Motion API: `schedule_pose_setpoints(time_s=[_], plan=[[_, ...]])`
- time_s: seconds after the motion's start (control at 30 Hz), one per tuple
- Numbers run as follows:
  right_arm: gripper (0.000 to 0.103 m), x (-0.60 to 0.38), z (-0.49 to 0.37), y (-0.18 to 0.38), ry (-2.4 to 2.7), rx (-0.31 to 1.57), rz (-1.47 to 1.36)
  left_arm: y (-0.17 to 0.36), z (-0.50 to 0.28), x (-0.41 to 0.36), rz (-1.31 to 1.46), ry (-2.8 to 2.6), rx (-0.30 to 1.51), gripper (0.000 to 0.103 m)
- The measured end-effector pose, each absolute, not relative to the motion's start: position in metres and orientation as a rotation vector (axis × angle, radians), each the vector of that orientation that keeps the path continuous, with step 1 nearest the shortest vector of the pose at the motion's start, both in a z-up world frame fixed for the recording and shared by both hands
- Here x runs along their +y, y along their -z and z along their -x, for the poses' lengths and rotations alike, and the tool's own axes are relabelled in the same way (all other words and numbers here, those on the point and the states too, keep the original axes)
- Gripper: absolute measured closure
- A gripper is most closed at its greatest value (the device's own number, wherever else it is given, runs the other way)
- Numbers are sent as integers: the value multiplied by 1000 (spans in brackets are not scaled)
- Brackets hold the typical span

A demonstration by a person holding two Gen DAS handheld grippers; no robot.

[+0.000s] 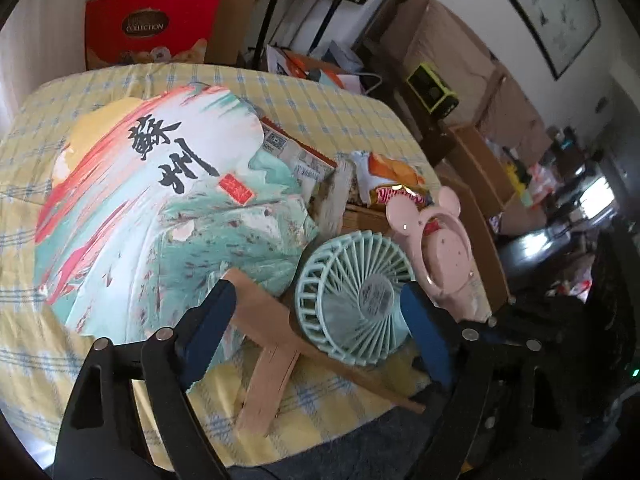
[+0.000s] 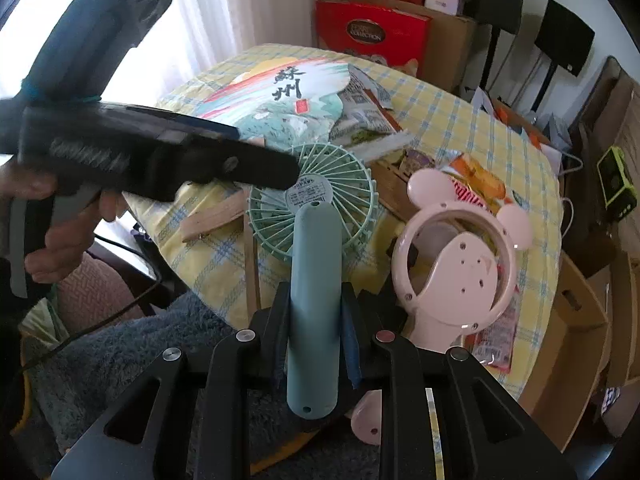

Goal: Organize objects
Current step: 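Close the right gripper on the mint-green fan's handle and lift it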

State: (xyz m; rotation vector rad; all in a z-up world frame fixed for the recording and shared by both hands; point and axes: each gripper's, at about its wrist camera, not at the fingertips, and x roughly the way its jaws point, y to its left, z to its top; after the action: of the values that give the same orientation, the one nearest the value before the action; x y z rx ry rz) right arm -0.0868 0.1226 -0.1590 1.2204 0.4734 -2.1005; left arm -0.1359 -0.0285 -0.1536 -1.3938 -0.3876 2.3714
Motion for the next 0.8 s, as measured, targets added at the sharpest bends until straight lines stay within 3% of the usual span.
schedule_pose_setpoints(time_s=[0.1,0.33,0.5,0.8], plan=[[81,123,86,162,2105,478,-1219,152,139,-21,1377,-2353,-349,36],[80,124,86,166,2113,516,-1183,153,135,7,1372,-2296,-242,38],[80,128,82,165,2162,532,-1114,153,136,-7,1373,-2277,-395,38],[81,136,85,110,2240,326,-955,129,122,-61,1301,-2222,-706,36]])
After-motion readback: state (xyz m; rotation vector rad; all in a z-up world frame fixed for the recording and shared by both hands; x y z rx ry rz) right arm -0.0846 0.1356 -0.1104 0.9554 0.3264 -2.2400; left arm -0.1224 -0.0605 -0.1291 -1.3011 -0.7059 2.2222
